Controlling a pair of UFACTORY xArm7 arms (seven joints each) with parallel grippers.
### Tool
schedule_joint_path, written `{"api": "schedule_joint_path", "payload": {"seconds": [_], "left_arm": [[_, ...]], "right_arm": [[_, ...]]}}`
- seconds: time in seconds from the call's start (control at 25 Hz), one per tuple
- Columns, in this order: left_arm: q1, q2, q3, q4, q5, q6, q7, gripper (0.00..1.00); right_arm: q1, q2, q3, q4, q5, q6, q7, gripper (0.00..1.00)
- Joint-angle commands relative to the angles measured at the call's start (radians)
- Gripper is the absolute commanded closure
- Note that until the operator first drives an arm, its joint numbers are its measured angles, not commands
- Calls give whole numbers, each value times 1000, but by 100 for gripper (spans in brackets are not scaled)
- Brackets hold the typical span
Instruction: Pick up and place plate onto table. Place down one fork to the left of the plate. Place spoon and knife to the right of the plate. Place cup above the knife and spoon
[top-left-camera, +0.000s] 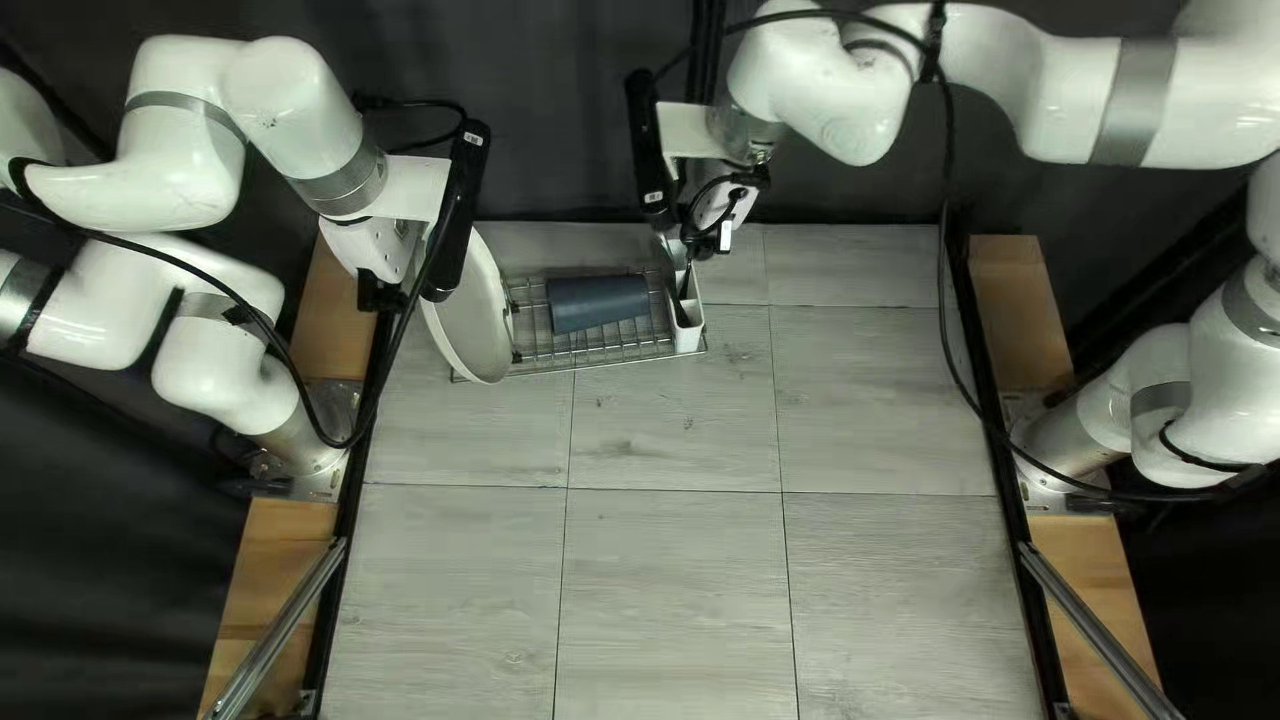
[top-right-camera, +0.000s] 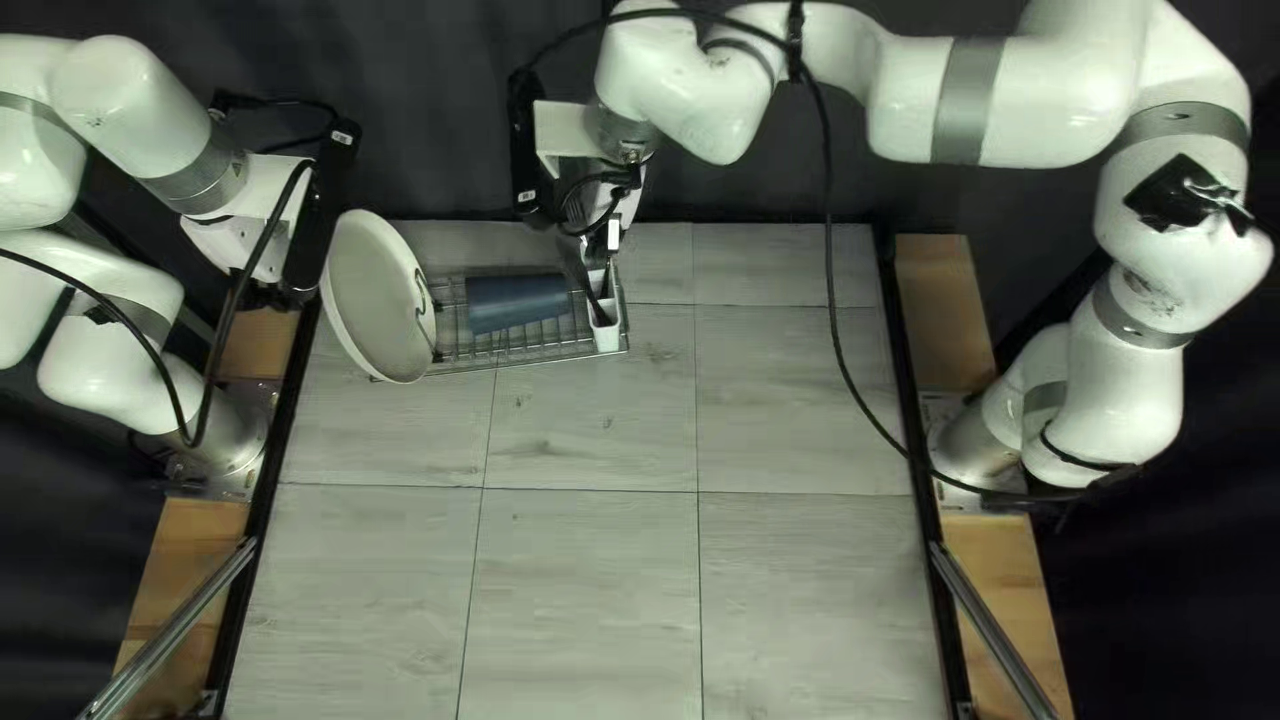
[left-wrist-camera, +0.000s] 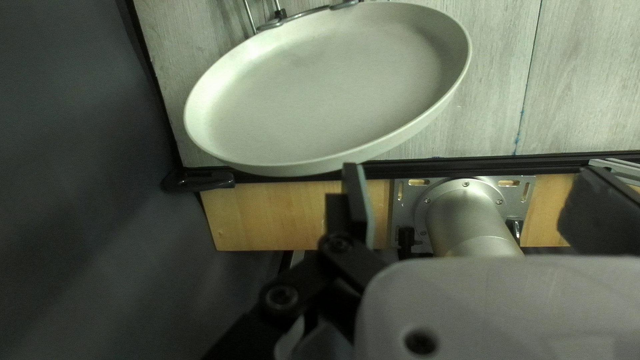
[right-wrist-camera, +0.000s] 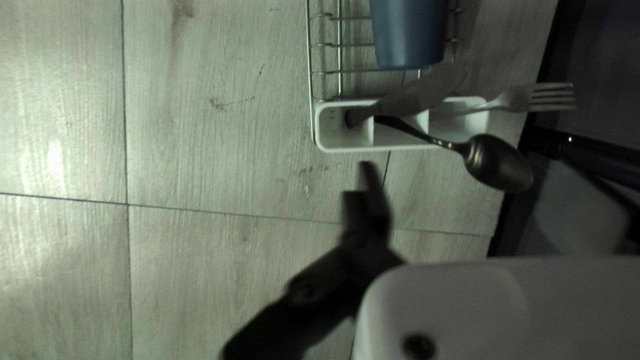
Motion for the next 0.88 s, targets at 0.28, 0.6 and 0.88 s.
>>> {"api": "schedule_joint_path", "payload": {"seconds": [0.28,0.6,0.88], "left_arm": [[0,0,0,0,0,0,0,0],[0,0,0,0,0,0,0,0],[0,0,0,0,0,0,0,0]], "right_arm": [[-1,87,15,54,19,19,-27,100],[4,68,17,62,13,55,-24,100],[18,-20,11,106,-29,143,29,100]]}}
